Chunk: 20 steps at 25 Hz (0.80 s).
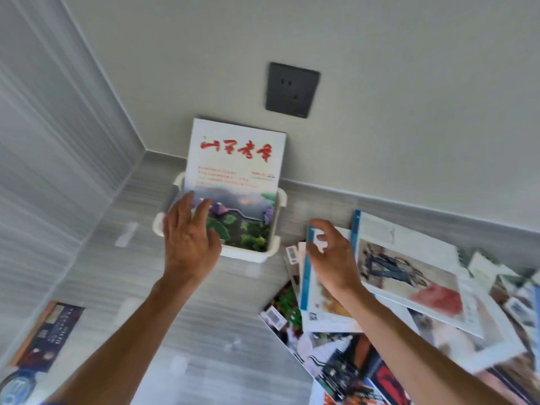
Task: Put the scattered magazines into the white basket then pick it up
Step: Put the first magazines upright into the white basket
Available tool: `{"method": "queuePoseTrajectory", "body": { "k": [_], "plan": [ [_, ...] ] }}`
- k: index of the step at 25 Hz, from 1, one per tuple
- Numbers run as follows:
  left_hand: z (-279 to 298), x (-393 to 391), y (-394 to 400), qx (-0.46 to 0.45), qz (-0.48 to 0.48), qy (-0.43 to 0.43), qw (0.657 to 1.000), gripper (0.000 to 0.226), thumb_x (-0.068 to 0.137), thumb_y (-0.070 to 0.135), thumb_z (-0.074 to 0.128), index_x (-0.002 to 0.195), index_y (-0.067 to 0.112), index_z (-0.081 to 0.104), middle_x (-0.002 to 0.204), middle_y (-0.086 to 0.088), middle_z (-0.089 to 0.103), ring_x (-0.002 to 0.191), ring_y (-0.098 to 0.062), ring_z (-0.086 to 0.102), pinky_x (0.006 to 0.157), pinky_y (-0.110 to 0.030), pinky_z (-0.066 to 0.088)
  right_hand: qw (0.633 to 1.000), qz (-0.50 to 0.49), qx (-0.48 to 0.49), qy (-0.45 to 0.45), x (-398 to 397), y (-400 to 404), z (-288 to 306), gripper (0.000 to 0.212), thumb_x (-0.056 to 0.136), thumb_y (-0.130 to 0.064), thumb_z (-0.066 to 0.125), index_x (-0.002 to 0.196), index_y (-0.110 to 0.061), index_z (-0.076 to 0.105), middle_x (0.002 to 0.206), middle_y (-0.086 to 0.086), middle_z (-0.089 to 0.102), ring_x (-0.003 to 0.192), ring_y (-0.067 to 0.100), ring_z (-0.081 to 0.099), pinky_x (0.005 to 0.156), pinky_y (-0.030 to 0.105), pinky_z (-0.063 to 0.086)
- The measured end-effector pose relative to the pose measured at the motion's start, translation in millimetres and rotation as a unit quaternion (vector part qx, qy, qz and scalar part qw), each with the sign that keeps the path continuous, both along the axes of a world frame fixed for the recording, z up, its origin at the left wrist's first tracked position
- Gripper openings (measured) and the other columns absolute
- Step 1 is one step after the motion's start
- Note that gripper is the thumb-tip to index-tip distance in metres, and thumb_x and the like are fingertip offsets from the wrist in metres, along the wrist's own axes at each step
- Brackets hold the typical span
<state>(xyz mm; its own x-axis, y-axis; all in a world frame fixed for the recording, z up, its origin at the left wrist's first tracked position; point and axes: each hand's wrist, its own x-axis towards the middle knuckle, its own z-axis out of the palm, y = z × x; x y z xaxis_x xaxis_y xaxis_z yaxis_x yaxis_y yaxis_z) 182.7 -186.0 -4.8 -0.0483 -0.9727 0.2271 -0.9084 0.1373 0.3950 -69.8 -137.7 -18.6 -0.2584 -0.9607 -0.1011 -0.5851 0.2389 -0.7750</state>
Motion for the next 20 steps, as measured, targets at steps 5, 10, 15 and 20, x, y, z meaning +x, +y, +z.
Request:
{"method": "queuePoseTrajectory", "body": {
  "k": [5, 10, 15, 20],
  "plan": [
    [-2.0, -112.6, 68.2, 0.024, -0.201, 0.064, 0.977, 0.056, 0.079, 0.003, 0.060, 0.134, 0.009, 0.055, 0.139, -0.015, 0.054, 0.131, -0.031, 0.048, 0.111, -0.051, 0.037, 0.935, 0.030, 0.229, 0.270, -130.3, 82.4, -20.1, 0.105, 0.082, -0.047, 0.069, 0.157, -0.024, 0.000, 0.166, 0.008, -0.010, 0.153, 0.028, -0.001, 0.122, 0.049, 0.010],
    [-18.4, -176.9, 100.9, 0.046, -0.254, 0.112, 0.960, 0.053, 0.070, -0.005, 0.067, 0.121, 0.006, 0.064, 0.123, -0.011, 0.067, 0.114, -0.027, 0.062, 0.097, -0.047, 0.052, 0.925, 0.116, 0.195, 0.306, -166.5, 115.0, -34.0, 0.107, 0.077, -0.071, 0.061, 0.157, -0.019, 0.011, 0.166, 0.004, 0.010, 0.151, 0.022, 0.016, 0.121, 0.041, 0.015],
    [-29.3, -219.1, 125.9, 0.117, -0.310, -0.096, 0.939, 0.068, 0.087, 0.014, 0.055, 0.150, 0.017, 0.029, 0.162, -0.007, 0.019, 0.150, -0.034, 0.011, 0.122, -0.050, 0.002, 0.893, 0.174, 0.011, 0.416, -135.9, 153.6, -41.0, 0.044, 0.076, -0.036, 0.080, 0.106, -0.008, 0.066, 0.100, 0.009, 0.072, 0.087, 0.023, 0.072, 0.069, 0.035, 0.062],
    [-5.6, -250.4, 134.1, 0.096, -0.298, -0.298, 0.902, 0.067, 0.081, 0.023, 0.065, 0.144, 0.011, 0.044, 0.140, -0.015, 0.055, 0.138, -0.038, 0.040, 0.120, -0.055, 0.005, 0.869, 0.258, -0.090, 0.413, -161.2, 150.7, -0.5, 0.016, 0.078, -0.016, 0.077, 0.088, -0.019, 0.065, 0.059, -0.007, 0.069, 0.044, 0.006, 0.060, 0.044, 0.024, 0.053]
  ]
}}
